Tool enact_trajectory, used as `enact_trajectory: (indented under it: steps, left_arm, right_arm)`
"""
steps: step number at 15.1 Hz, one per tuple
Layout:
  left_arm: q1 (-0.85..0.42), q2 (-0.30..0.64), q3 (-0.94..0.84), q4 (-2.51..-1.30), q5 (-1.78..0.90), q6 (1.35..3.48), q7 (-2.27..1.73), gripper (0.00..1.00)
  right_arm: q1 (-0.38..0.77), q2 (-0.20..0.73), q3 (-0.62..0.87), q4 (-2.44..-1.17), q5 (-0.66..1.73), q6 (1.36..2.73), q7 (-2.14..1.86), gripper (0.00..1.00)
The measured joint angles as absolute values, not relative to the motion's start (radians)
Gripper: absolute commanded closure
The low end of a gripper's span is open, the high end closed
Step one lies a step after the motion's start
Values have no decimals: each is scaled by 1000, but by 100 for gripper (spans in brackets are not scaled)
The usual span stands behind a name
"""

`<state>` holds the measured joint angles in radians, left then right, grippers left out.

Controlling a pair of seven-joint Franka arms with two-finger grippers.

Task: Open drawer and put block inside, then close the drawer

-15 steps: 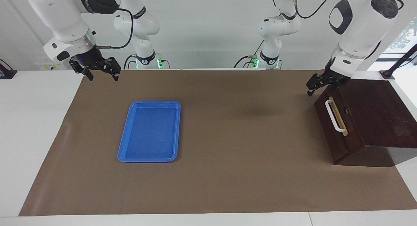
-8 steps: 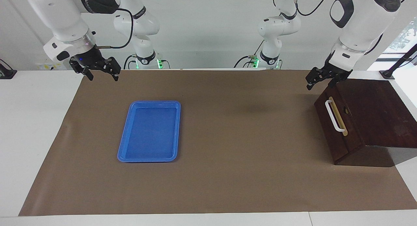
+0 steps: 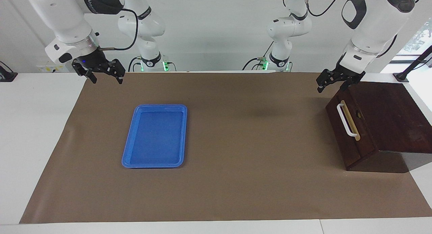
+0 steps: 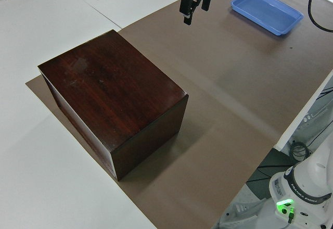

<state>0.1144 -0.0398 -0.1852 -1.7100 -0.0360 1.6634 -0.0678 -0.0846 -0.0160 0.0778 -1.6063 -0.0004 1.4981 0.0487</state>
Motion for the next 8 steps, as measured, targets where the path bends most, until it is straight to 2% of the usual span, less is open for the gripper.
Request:
enact_trajectory:
  steps: [8]
  left_arm:
    - [114, -40, -185, -1710, -36, 1640, -66, 0]
  right_arm:
    - [-85, -16, 78, -1606, 0, 1498, 49, 0]
